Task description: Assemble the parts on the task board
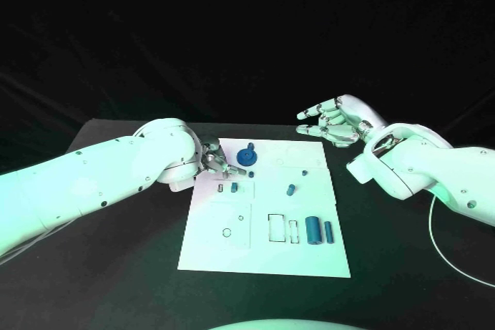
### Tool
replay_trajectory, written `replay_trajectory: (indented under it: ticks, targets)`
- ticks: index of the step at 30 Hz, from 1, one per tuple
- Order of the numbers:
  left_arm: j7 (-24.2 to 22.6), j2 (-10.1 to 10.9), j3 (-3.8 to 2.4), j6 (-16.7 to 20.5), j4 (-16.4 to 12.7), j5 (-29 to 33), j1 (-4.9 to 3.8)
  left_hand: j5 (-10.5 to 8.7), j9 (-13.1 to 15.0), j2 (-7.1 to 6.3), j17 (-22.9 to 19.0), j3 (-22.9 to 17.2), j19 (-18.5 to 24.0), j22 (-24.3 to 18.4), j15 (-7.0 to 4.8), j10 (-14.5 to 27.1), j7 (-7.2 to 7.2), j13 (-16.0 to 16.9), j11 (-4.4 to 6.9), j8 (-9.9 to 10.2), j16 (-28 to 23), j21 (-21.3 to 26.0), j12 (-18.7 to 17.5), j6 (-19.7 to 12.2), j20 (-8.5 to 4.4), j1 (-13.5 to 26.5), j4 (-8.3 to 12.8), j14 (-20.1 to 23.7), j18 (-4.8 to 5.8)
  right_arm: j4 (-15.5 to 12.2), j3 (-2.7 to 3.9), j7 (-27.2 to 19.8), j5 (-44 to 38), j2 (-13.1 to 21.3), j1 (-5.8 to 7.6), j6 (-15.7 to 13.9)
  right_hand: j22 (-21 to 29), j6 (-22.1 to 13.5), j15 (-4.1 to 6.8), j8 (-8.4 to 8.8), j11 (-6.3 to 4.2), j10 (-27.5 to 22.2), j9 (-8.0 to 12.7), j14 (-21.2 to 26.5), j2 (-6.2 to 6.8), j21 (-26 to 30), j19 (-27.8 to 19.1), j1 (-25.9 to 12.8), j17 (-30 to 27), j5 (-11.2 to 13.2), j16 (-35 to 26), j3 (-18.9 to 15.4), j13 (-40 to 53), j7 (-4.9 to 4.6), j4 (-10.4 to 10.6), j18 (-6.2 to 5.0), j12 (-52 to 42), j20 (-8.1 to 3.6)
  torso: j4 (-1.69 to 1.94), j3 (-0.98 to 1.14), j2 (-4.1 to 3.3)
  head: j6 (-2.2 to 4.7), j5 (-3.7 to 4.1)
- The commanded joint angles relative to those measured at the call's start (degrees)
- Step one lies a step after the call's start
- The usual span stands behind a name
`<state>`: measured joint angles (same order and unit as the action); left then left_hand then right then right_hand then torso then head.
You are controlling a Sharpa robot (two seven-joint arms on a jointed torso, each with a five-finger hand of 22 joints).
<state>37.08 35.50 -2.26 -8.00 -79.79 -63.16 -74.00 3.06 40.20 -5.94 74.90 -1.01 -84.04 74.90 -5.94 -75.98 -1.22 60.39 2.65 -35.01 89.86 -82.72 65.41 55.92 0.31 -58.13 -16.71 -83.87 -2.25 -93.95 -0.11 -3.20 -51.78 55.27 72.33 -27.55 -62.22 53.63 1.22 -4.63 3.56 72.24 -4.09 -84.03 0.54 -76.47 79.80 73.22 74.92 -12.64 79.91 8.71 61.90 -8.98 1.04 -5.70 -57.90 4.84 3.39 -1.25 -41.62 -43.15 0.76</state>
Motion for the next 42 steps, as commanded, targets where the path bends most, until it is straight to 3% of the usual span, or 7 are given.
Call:
replay_trajectory:
  ticks: [1,6,13,20,26,31,42]
  targets:
    - [0.02,0.21,-0.68,-4.34,0.29,2.43,-1.25,-0.23,-0.25,0.99,15.1,1.21,-1.84,4.16,0.25,1.33,-0.52,-1.52,-0.4,0.97,0.14,1.23,-1.43,-1.52,0.16,-0.35,0.02,-6.13,-0.32,0.15,0.01,-0.15,0.16,-0.16,0.01,0.6,0.06,0.28,-0.13,-0.2,-0.05,-0.5,-0.04,-2.88,0.04,0.2,-0.39,-0.44,0.22,-0.29,-0.37,-0.21,-0.03,0.19,0.16,0.44,0.31,-0.1,-0.02,0.04,-0.04,0.28,-0.04]
    - [0.32,-0.78,-1.21,-11.55,4.02,1.46,-3.76,-0.16,-3.07,3.31,15.1,2.71,-0.62,1.37,1.96,4.21,-2.83,-5.48,-2.49,5.94,0.14,3.8,-5.0,-5.79,1.58,-4.34,0.2,-6.13,-0.93,0.36,0.0,-0.11,0.19,-0.27,0.01,0.71,0.06,0.28,-0.13,-0.2,-0.05,-0.5,-0.04,-2.88,0.04,0.2,-0.39,-0.44,0.22,-0.29,-0.37,-0.21,-0.03,0.19,0.16,0.44,0.31,-0.1,0.03,-0.07,-0.06,0.48,-0.01]
    - [-0.09,-4.0,-1.34,-13.55,12.32,-0.24,-5.25,0.1,-4.06,4.61,15.1,3.44,-0.7,1.46,2.25,4.12,-3.09,-5.38,-2.69,6.99,0.14,3.87,-4.72,-5.07,2.05,-6.4,0.35,-6.13,-0.97,0.58,-0.01,-0.11,0.22,-0.52,0.01,0.84,0.08,0.25,-0.13,-0.19,-0.05,-0.51,-0.03,-2.87,-0.04,0.22,-0.41,-0.45,0.24,-0.33,-0.38,-0.21,-0.02,0.19,0.21,0.44,0.3,-0.1,0.0,-0.09,-0.08,0.66,-0.24]
    - [-1.76,-7.0,-0.59,-14.0,19.08,-2.1,-5.45,0.08,-4.23,5.1,15.1,4.02,-0.94,1.99,2.21,3.69,-2.94,-4.82,-2.59,6.93,0.14,3.48,-4.08,-4.26,2.1,-6.52,0.15,-6.13,-0.87,0.69,-0.01,-0.17,0.24,-0.89,0.01,1.07,-0.02,0.25,-0.13,-0.19,-0.05,-0.38,-0.03,-2.88,-0.24,0.18,-0.38,-0.45,0.29,-0.41,-0.36,-0.16,0.17,0.19,0.31,0.46,0.07,-0.11,0.02,-0.06,-0.1,0.95,-0.89]
    - [-2.65,-8.01,0.21,-14.12,21.04,-2.23,-5.24,0.07,-4.3,5.46,15.1,4.31,-1.02,2.14,2.16,3.58,-2.84,-4.7,-2.52,6.88,0.14,3.38,-3.91,-3.85,2.08,-6.59,0.13,-6.13,-0.85,0.78,-0.01,-0.11,0.22,-0.99,0.01,1.33,0.0,0.25,-0.13,-0.19,-0.05,-0.4,-0.03,-2.87,-0.29,0.19,-0.38,-0.43,0.24,-0.45,-0.4,-0.14,0.14,0.19,0.33,0.46,0.1,-0.11,0.02,-0.17,-0.1,1.45,-0.86]
    - [-3.57,-9.05,0.75,-13.75,22.67,-2.33,-4.98,0.07,-4.33,5.93,15.1,4.57,-1.16,2.47,2.08,3.29,-2.71,-4.3,-2.41,6.77,0.14,3.13,-3.48,-3.4,2.04,-6.74,0.14,-6.13,-0.78,0.81,-0.01,-0.1,0.21,-1.09,0.01,1.41,0.0,0.25,-0.13,-0.19,-0.05,-0.4,-0.03,-2.87,-0.29,0.19,-0.38,-0.43,0.24,-0.45,-0.4,-0.14,0.14,0.19,0.33,0.46,0.1,-0.11,0.02,-0.1,-0.08,1.26,-0.78]
    - [-5.21,-11.0,1.06,-14.3,25.4,0.97,-4.17,-0.05,-4.33,7.27,15.1,6.4,-1.67,3.67,1.85,2.51,-2.39,-3.22,-2.13,6.49,0.14,2.2,-2.27,-2.54,1.82,-5.31,0.04,-6.13,-0.52,1.06,-0.01,-0.14,0.29,-1.53,0.01,1.78,0.06,0.26,-0.13,-0.2,-0.06,-0.41,-0.03,-2.85,-0.39,0.24,-0.41,-0.38,0.17,-0.56,-0.46,-0.11,0.13,0.19,0.36,0.45,0.09,-0.11,-0.03,0.0,-0.11,0.89,-0.6]
